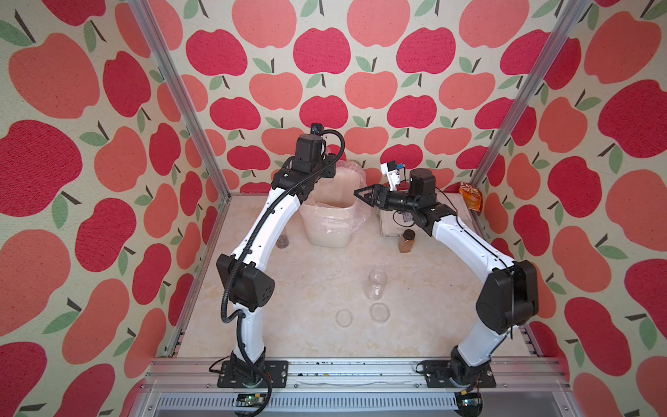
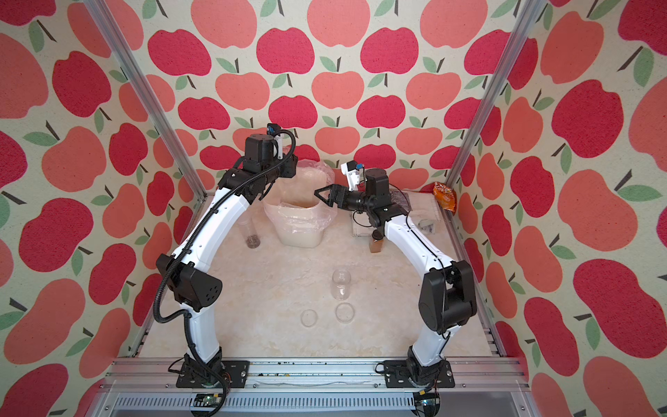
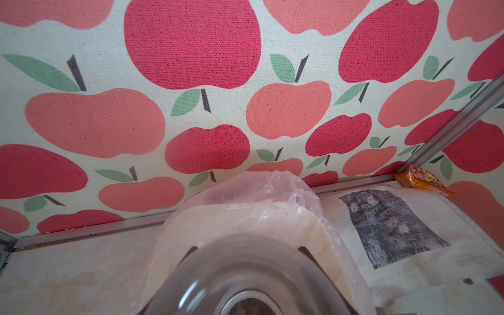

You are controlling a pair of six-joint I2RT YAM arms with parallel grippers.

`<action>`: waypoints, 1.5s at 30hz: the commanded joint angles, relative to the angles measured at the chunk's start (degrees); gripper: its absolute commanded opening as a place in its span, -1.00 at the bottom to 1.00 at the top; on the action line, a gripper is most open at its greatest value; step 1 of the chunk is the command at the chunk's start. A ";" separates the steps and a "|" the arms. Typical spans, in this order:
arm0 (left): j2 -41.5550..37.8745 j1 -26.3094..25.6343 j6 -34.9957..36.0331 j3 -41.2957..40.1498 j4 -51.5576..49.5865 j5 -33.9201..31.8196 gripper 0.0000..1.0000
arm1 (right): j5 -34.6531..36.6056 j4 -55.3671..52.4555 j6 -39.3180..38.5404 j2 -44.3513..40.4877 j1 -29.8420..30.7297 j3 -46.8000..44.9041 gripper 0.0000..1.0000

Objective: Empty the moldy dried flower tea in the jars
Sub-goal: Pour the moldy dried flower tea into the trash bin.

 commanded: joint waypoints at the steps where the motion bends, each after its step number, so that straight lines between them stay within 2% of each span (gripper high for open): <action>1: -0.26 1.46 -4.04 1.27 -0.76 3.72 -1.00 | 0.25 -0.04 -1.67 -2.21 -0.44 -0.84 0.86; 2: -0.34 -1.54 4.26 0.89 0.68 -1.96 -1.00 | 0.34 0.04 -1.67 -2.24 -0.49 -0.98 0.86; 3: -0.39 -3.91 9.67 -0.01 2.84 -6.95 -1.00 | 0.34 -0.02 -1.76 -2.33 -0.59 -1.11 0.87; 4: -0.28 -3.09 7.90 0.53 1.93 -5.37 -1.00 | 0.30 -0.02 -1.76 -2.41 -0.62 -1.05 0.87; 6: -0.17 3.11 -7.46 0.98 -0.93 7.02 -1.00 | 0.16 -0.06 -1.73 -2.50 -0.76 -1.31 0.87; 7: -0.20 3.30 -7.97 0.89 -0.95 7.78 -1.00 | 0.21 -0.02 -1.79 -2.66 -0.76 -1.48 0.87; 9: -0.60 -1.48 3.73 -0.29 0.90 -1.80 -1.00 | 0.16 0.06 -1.82 -2.87 -0.84 -1.81 0.87; 10: -0.79 -1.61 4.05 -0.88 1.30 -1.91 -1.00 | 0.16 0.06 -1.88 -3.01 -0.84 -1.93 0.87; 12: -1.32 2.72 -6.81 -1.34 -0.09 6.76 -1.00 | 0.00 0.06 -1.92 -3.16 -0.89 -2.03 0.87; 13: -1.63 2.61 -6.30 -1.46 -0.12 6.56 -1.00 | -0.01 0.15 -1.92 -3.21 -0.91 -2.03 0.87; 15: -2.30 -2.34 6.10 -3.00 2.97 -3.73 -1.00 | -0.12 0.15 -2.05 -3.44 -0.93 -2.17 0.87; 16: -2.59 -2.42 6.65 -3.80 3.98 -4.41 -1.00 | -0.02 0.15 -2.07 -3.63 -0.93 -2.21 0.88; 18: -3.03 2.64 -4.78 -4.93 2.96 4.89 -1.00 | -0.01 0.15 -2.31 -4.06 -0.93 -2.68 0.88; 19: -3.44 4.15 -7.97 -6.15 3.73 7.67 -1.00 | 0.14 0.23 -2.47 -4.39 -0.93 -3.03 0.88; 20: -4.05 4.02 -7.47 -7.38 4.65 6.77 -1.00 | 0.31 0.33 -2.66 -4.65 -0.93 -3.41 0.88; 23: -3.95 -4.25 10.83 -8.25 8.12 -6.43 -1.00 | 0.42 0.33 -3.15 -5.06 -1.10 -4.19 0.88; 24: -2.97 -6.10 14.26 -7.12 7.98 -8.95 -1.00 | 0.27 0.31 -3.14 -5.12 -1.19 -4.23 0.89; 25: -1.96 -6.52 14.34 -5.45 6.58 -9.44 -1.00 | 0.12 0.33 -3.11 -5.12 -1.37 -4.18 0.89; 26: -1.13 -5.50 11.86 -3.41 4.27 -7.85 -1.00 | -0.09 0.33 -3.04 -5.15 -1.44 -4.23 0.89; 28: -0.90 -0.97 2.04 -1.90 0.73 -1.29 -1.00 | -0.45 0.24 -2.97 -5.52 -1.55 -4.47 0.89; 30: -2.86 5.03 -10.04 -5.62 2.90 8.57 -1.00 | -0.29 0.24 -3.41 -6.41 -1.68 -5.26 0.89; 32: -5.28 6.95 -15.03 -11.03 8.88 13.52 -1.00 | -0.03 0.33 -3.78 -7.05 -1.92 -5.97 0.89; 33: -5.97 5.93 -13.19 -12.40 10.32 12.17 -1.00 | 0.07 0.41 -3.89 -7.20 -1.96 -6.19 0.91; 36: -5.22 -3.19 7.88 -11.00 10.35 -3.70 -1.00 | -0.13 0.74 -3.60 -7.18 -2.20 -6.34 0.92; 37: -4.01 -5.47 12.73 -9.58 10.11 -8.33 -1.00 | -0.33 0.70 -3.46 -7.09 -2.16 -6.21 0.92; 38: -2.77 -5.61 12.00 -7.15 7.65 -8.83 -1.00 | -0.53 0.60 -3.44 -7.23 -2.16 -6.17 0.92; 39: -2.06 -3.67 6.31 -4.64 4.12 -4.38 -1.00 | -0.59 0.42 -3.48 -7.25 -2.25 -6.16 0.92; 41: -2.07 4.99 -14.00 -4.78 2.88 13.59 -1.00 | -0.46 0.03 -3.85 -7.73 -2.33 -6.41 0.92; 42: -2.59 7.35 -18.80 -6.86 5.66 17.73 -1.00 | -0.37 -0.07 -3.96 -8.01 -2.39 -6.47 0.93; 43: -3.42 7.21 -17.26 -8.37 7.59 16.20 -1.00 | -0.23 -0.11 -4.07 -8.22 -2.37 -6.74 0.93; 45: -4.25 0.35 -0.17 -8.18 7.49 1.28 -1.00 | -0.04 -0.16 -4.28 -8.74 -2.50 -7.11 0.93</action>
